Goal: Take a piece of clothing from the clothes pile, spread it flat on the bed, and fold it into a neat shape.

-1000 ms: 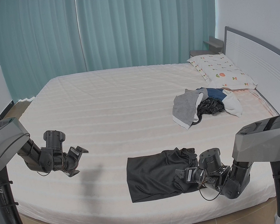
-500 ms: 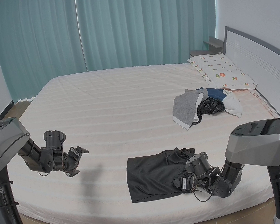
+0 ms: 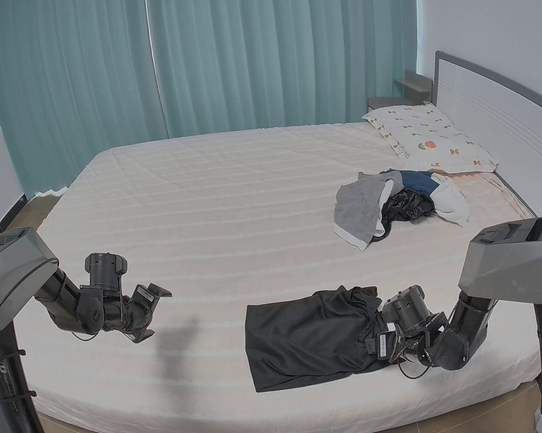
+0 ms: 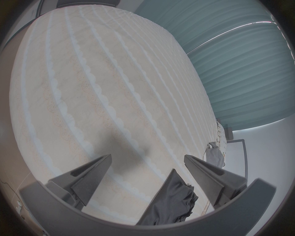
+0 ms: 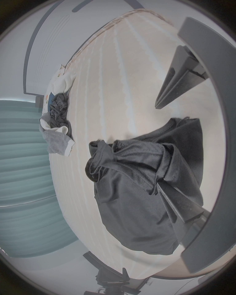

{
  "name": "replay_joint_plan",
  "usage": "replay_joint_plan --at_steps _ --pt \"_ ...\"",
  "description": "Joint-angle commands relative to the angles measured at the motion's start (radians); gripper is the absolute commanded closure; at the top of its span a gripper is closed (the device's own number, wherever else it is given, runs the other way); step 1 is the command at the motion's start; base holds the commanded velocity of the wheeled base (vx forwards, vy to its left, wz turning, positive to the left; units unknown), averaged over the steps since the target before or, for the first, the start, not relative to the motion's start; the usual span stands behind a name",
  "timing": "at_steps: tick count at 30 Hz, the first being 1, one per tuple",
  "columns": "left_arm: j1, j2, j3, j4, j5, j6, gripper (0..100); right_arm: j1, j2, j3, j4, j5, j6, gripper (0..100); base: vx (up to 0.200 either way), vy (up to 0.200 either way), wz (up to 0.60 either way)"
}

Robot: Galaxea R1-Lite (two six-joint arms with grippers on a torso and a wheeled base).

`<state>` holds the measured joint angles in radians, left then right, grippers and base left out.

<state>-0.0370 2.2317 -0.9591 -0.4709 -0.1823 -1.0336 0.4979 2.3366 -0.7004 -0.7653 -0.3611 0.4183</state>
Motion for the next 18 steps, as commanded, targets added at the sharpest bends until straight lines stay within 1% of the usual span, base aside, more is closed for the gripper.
replay_joint_plan --at_steps 1,3,5,7,9,11,13,16,18 --pt "0.0 0.002 0.0 0.0 0.0 0.0 0 -0.007 -0.022 0.025 0.004 -0.01 0.0 0 0.0 0.0 0.0" --pt "0.0 0.002 0.0 0.0 0.001 0.0 0 -0.007 -0.022 0.032 0.037 -0.041 0.01 0 0.0 0.0 0.0" --pt "-0.001 0.002 0.002 0.0 0.001 0.001 0 -0.007 -0.023 0.035 0.05 -0.047 0.027 0 0.0 0.0 0.0" --pt "-0.001 0.002 0.002 0.0 0.001 0.001 0 -0.009 -0.026 0.038 0.054 -0.056 0.054 0 0.0 0.0 0.0" --pt "-0.001 0.002 0.002 -0.002 0.003 0.001 0 -0.016 -0.025 0.041 0.054 -0.088 0.074 0 0.0 0.0 0.0" --pt "-0.001 0.003 0.002 -0.002 0.003 0.001 0 -0.015 -0.023 0.044 0.046 -0.107 0.091 0 0.0 0.0 0.0" --pt "-0.001 0.003 0.002 -0.002 0.003 0.001 0 -0.009 -0.028 0.047 0.04 -0.11 0.117 0 0.0 0.0 0.0" --pt "-0.001 0.003 0.002 -0.002 0.004 0.001 0 0.01 -0.057 0.062 -0.006 -0.11 0.166 0 0.0 0.0 0.0" --pt "-0.001 0.003 0.002 -0.002 0.004 0.001 0 0.014 -0.074 0.076 -0.032 -0.11 0.177 0 0.0 0.0 0.0"
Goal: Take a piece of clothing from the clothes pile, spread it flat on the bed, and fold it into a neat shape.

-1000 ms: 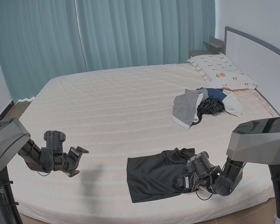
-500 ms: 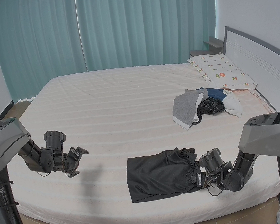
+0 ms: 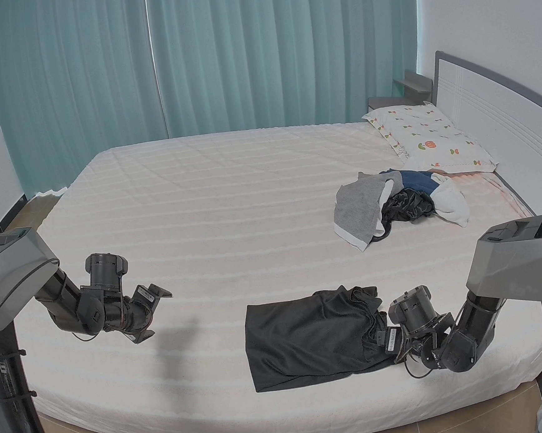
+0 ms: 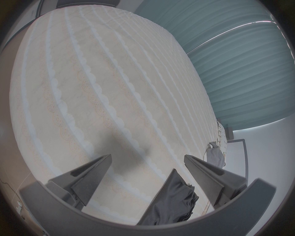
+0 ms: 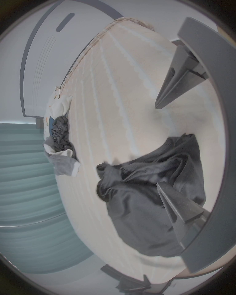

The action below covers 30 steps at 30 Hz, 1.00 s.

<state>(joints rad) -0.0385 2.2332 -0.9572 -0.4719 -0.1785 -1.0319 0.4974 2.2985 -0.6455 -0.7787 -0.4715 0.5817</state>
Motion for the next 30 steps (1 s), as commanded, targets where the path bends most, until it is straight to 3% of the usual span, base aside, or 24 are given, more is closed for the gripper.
replay_joint_plan --at_steps 1,5,6,7,13,14,16,30 --pt "0.0 0.002 -0.002 -0.001 0.001 0.0 0 0.013 -0.08 0.037 -0.073 0.016 0.024 0 0.0 0.0 0.0" --pt "0.0 0.002 -0.002 -0.001 0.001 0.0 0 -0.011 -0.126 0.037 -0.106 0.071 0.023 0 0.0 0.0 0.0" --pt "0.0 0.003 -0.002 -0.002 0.002 0.0 0 -0.027 -0.122 0.023 -0.099 0.154 0.018 0 0.0 0.0 0.0" --pt "0.0 0.003 -0.002 -0.002 0.002 0.0 0 -0.031 -0.113 0.015 -0.096 0.183 0.015 0 0.0 0.0 0.0" --pt "0.0 0.003 0.0 -0.002 0.002 0.0 0 -0.074 -0.059 -0.052 -0.037 0.287 -0.003 0 0.0 0.0 0.0" --pt "-0.001 0.003 -0.002 -0.002 0.002 0.0 0 -0.105 -0.056 -0.054 -0.016 0.376 -0.049 0 0.0 0.0 0.0" --pt "-0.001 0.006 -0.003 -0.002 0.002 0.0 0 -0.129 -0.053 -0.051 -0.014 0.458 -0.094 0 0.0 0.0 0.0" --pt "-0.011 0.017 -0.009 -0.004 0.031 0.001 0 -0.105 0.032 -0.167 0.115 0.461 -0.126 0 0.0 0.0 0.0"
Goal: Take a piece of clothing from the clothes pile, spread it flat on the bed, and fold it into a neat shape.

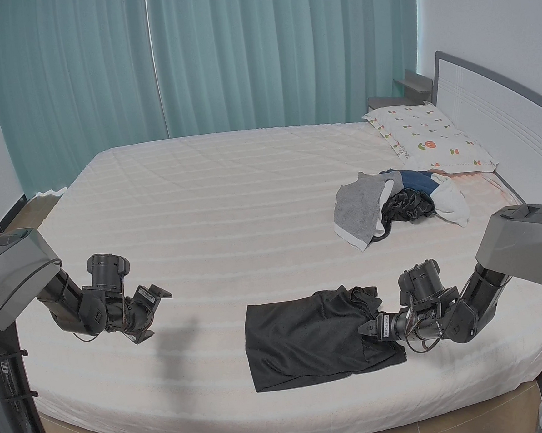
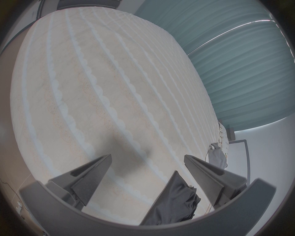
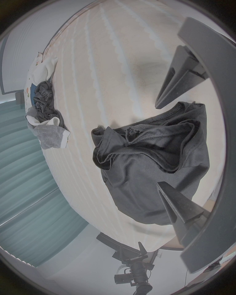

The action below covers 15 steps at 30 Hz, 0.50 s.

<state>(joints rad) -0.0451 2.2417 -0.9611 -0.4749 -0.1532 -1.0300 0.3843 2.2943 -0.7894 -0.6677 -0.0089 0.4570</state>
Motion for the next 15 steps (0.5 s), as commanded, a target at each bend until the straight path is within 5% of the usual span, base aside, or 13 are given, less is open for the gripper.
replay_joint_plan --at_steps 1,8,9,15 --pt "-0.004 0.009 -0.005 -0.001 0.006 -0.001 0 0.008 0.037 -0.025 0.003 -0.002 -0.001 0 0.0 0.0 0.0" --pt "-0.004 0.009 -0.004 -0.001 0.006 -0.001 0 0.025 0.045 -0.041 0.023 -0.016 -0.006 0 0.0 0.0 0.0" --pt "-0.004 0.009 -0.005 -0.001 0.006 -0.001 0 0.025 0.045 -0.042 0.028 -0.019 -0.006 100 0.0 0.0 0.0" --pt "-0.004 0.009 -0.004 0.001 0.006 -0.001 0 -0.002 -0.004 -0.024 0.126 -0.034 -0.054 100 0.0 0.0 0.0"
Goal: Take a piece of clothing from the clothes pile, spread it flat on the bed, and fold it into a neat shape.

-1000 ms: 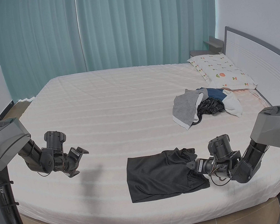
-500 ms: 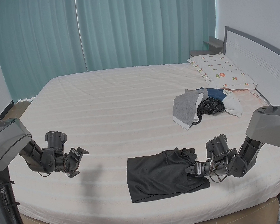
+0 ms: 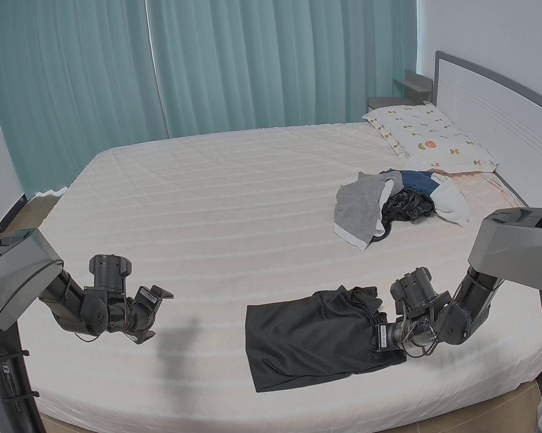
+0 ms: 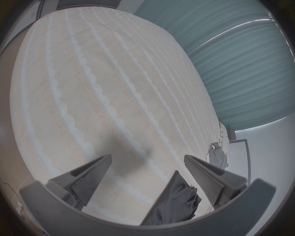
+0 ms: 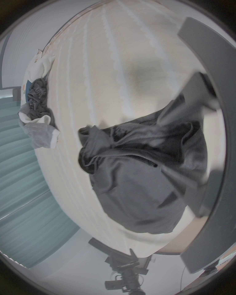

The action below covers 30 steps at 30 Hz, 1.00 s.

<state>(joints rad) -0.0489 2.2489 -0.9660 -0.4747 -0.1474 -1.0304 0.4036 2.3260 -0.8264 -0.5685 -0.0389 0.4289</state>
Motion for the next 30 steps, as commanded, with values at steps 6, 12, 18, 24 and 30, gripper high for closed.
replay_joint_plan --at_steps 6,12,18,24,30 --pt "0.0 0.001 0.0 0.001 0.0 0.0 0 -0.037 -0.071 0.082 0.019 -0.004 -0.039 100 0.0 0.0 0.0" --pt "0.0 0.001 0.0 0.001 0.0 -0.002 0 -0.066 -0.062 0.093 0.018 -0.002 -0.056 100 0.0 0.0 0.0" --pt "0.0 0.001 -0.002 0.001 0.0 -0.002 0 -0.078 -0.042 0.081 -0.005 -0.002 -0.072 0 0.0 0.0 0.0" --pt "0.0 0.001 -0.002 0.001 0.0 -0.002 0 -0.114 -0.082 0.078 -0.129 0.031 -0.055 0 0.0 0.0 0.0" --pt "0.001 -0.002 -0.007 -0.002 0.003 -0.01 0 -0.097 -0.028 -0.039 -0.145 0.027 0.077 0 0.0 0.0 0.0"
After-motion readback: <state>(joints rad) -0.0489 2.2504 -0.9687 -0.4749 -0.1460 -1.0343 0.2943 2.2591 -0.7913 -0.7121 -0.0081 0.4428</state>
